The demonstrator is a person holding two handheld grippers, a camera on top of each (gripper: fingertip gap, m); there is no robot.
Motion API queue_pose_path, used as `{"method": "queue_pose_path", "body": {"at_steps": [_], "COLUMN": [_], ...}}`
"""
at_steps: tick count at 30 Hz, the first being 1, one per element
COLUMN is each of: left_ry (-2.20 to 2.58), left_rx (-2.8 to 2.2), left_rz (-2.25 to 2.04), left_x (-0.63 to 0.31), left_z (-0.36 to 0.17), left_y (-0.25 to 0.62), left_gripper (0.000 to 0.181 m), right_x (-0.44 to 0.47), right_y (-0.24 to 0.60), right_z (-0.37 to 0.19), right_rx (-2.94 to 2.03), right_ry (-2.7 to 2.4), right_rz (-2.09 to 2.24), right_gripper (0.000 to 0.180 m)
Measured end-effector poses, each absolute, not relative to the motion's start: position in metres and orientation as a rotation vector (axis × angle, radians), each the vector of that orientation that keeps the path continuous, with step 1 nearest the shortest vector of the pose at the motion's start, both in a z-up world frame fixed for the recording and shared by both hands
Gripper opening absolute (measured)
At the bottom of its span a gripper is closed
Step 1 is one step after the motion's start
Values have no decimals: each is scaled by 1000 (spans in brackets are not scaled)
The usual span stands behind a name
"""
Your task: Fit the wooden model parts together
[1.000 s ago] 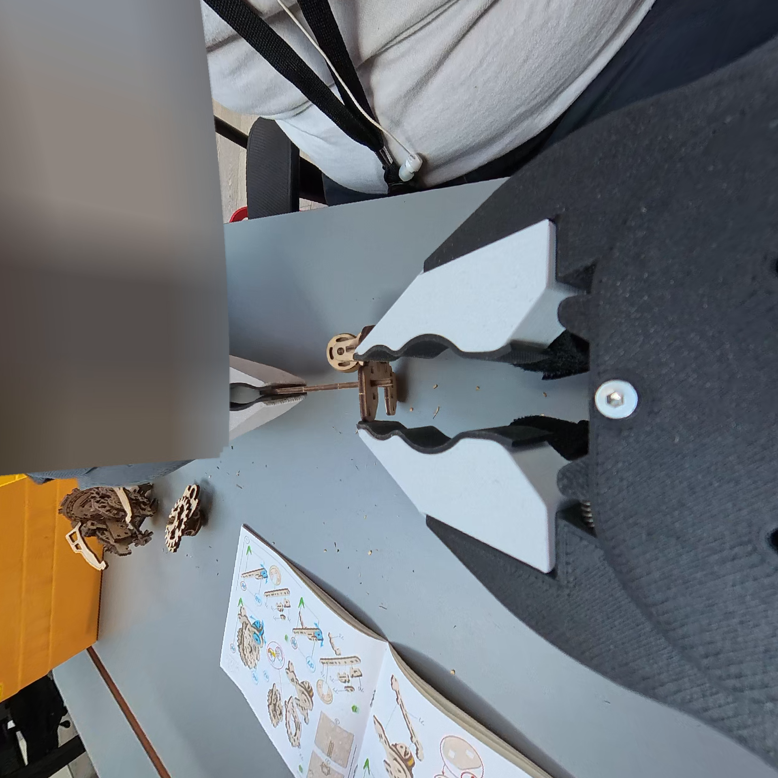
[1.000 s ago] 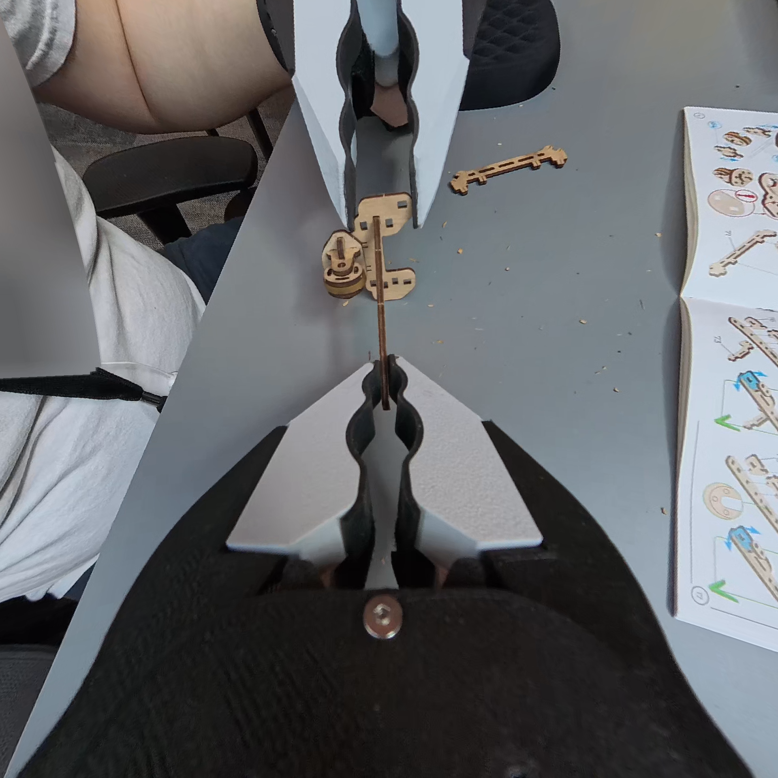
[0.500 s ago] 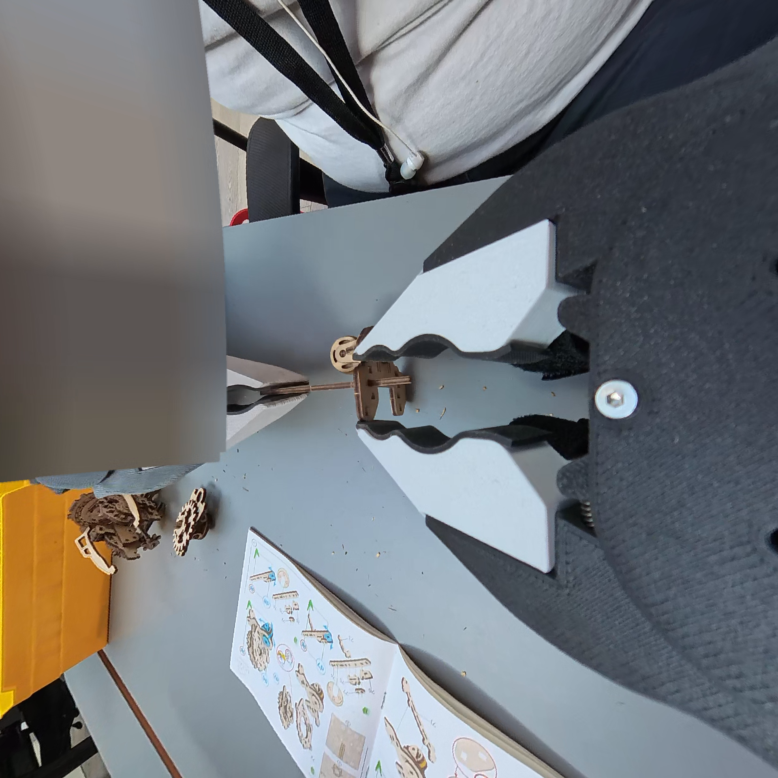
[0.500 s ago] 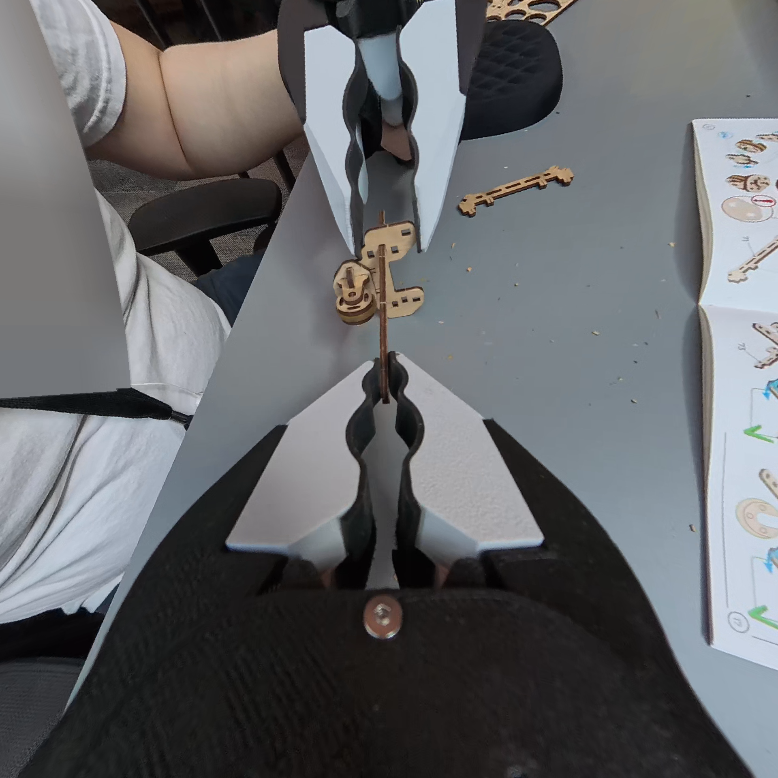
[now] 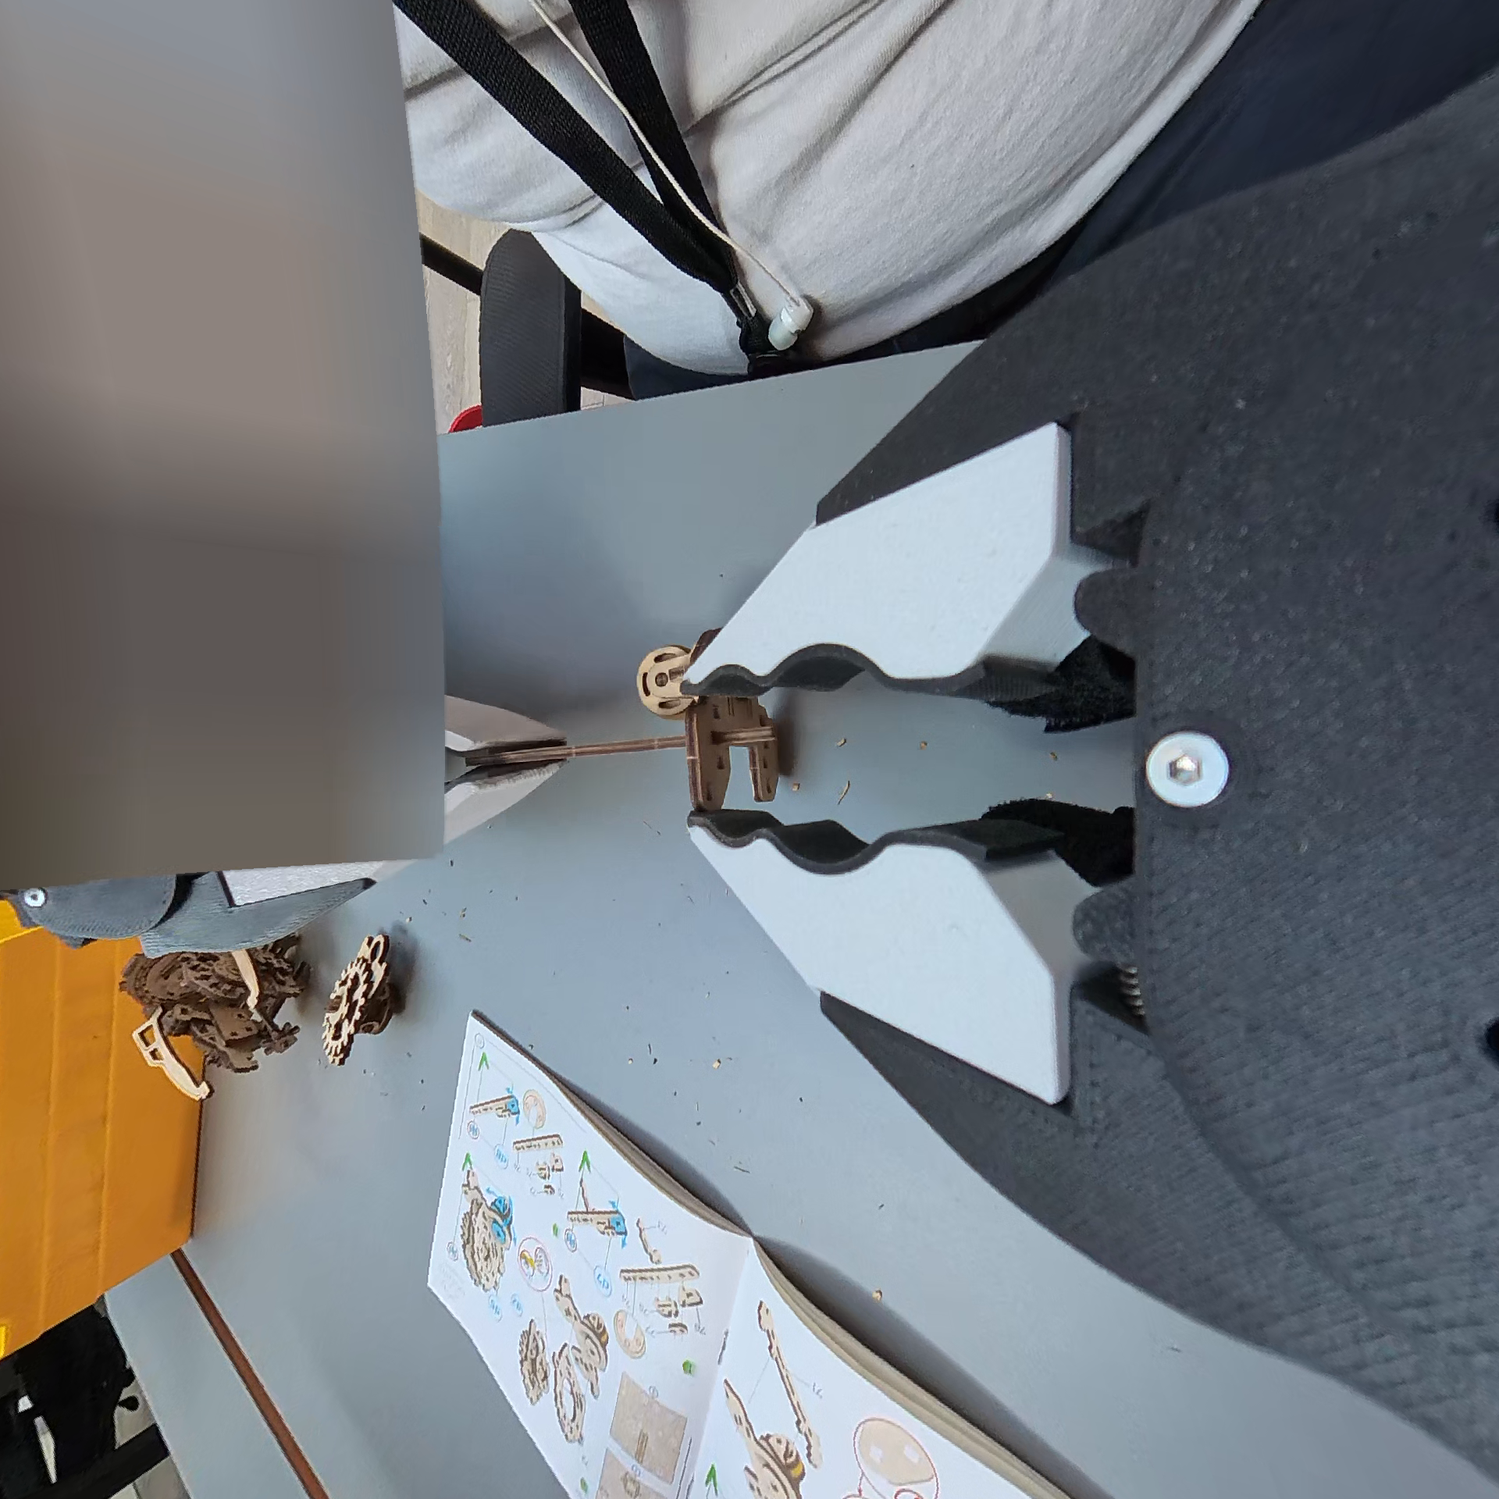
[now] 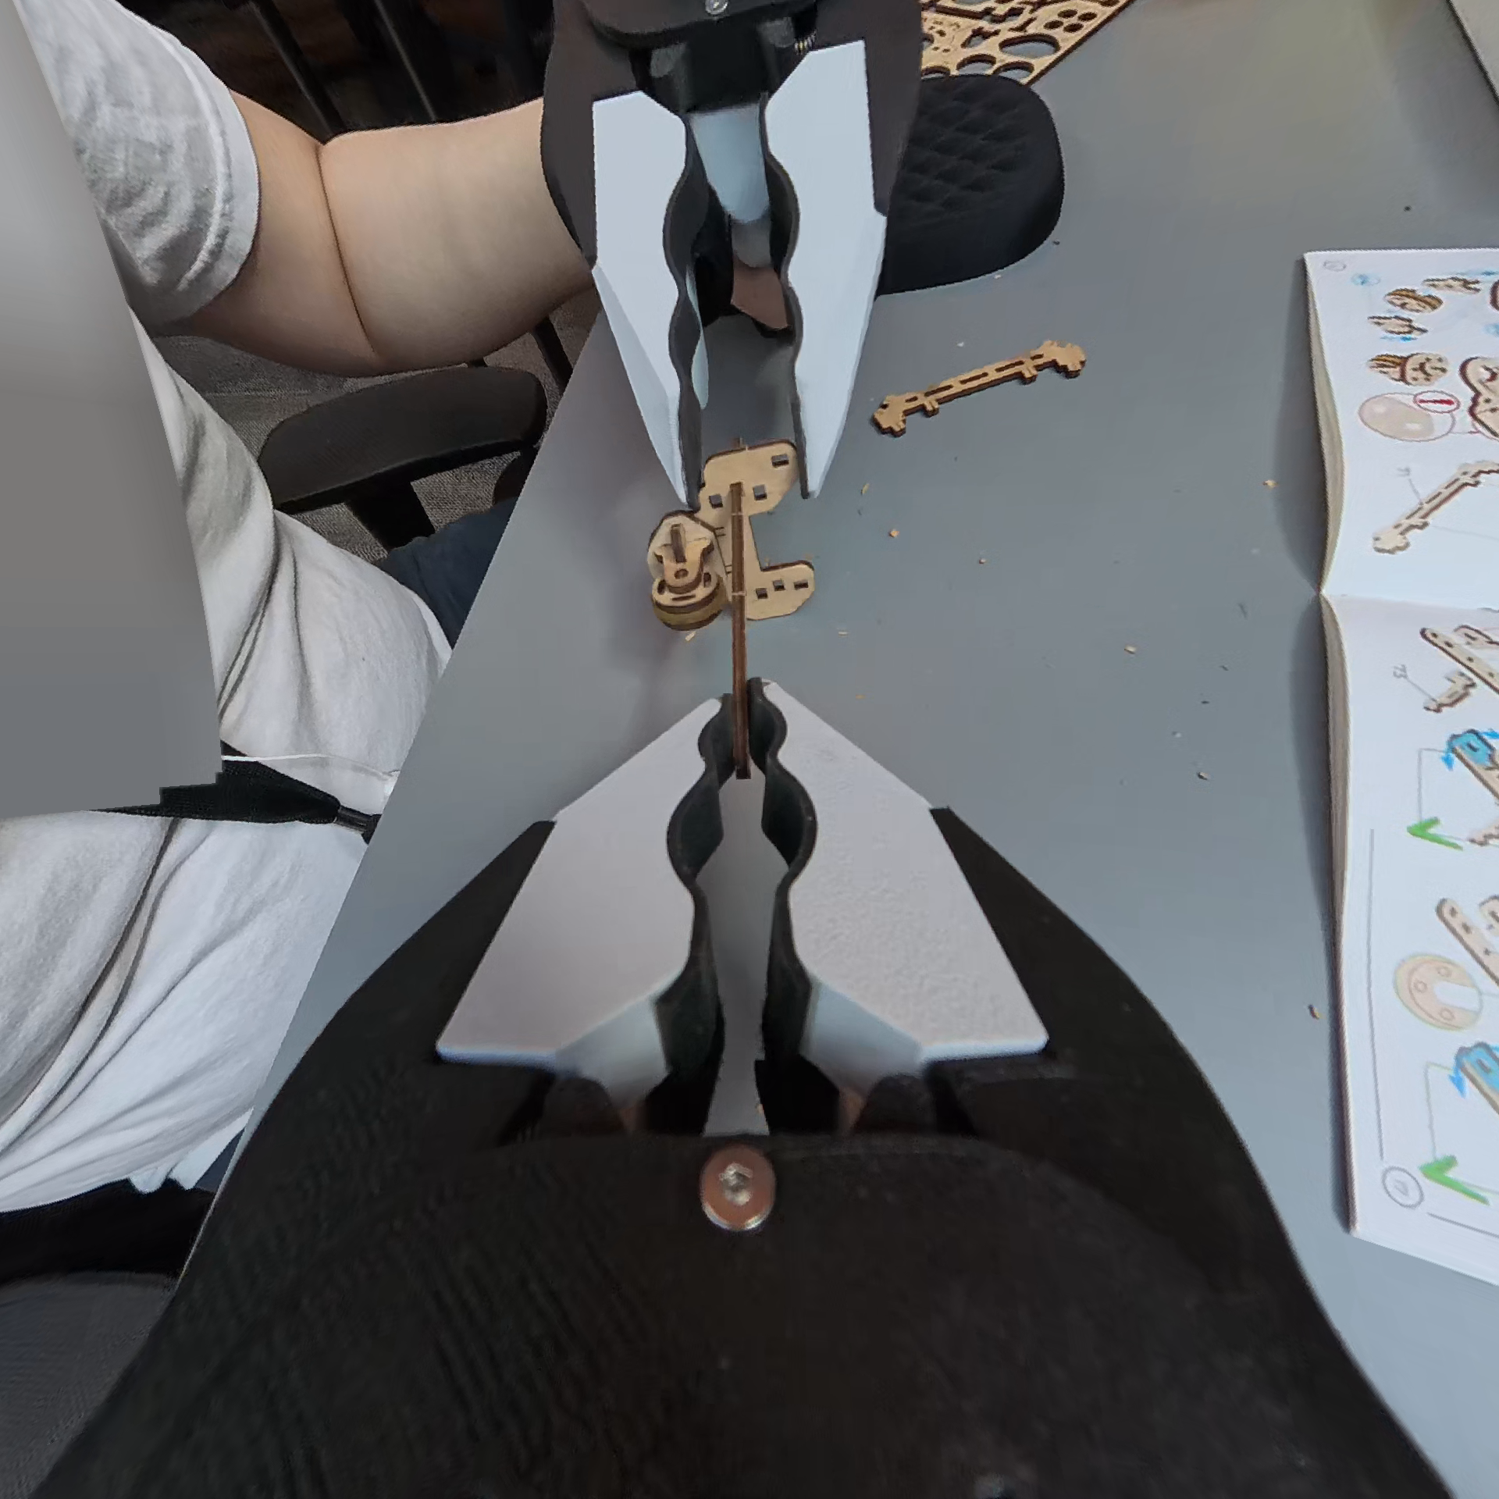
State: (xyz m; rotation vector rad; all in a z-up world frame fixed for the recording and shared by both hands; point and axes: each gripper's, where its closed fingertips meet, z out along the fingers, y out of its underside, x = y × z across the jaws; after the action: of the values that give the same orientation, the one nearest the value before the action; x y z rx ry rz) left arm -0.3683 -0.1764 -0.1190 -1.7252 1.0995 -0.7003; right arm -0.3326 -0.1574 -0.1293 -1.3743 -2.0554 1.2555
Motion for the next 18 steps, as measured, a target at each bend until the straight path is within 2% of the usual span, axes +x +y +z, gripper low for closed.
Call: {"method": "queue_pose_path", "body": {"at_steps": [18], "left_ry": [1110], "left_rx": [-1718], "left_rz": [-708], "left_x": [-367], "left_z": [-119], "left_y": [-178], "left_gripper": [26], "right_x": [-337], "right_y": [-162], "right_z": [-129], "right_rx": [-1355], "right_ry": [-2062], "right_rz": [1272], "right_gripper": [1]}}
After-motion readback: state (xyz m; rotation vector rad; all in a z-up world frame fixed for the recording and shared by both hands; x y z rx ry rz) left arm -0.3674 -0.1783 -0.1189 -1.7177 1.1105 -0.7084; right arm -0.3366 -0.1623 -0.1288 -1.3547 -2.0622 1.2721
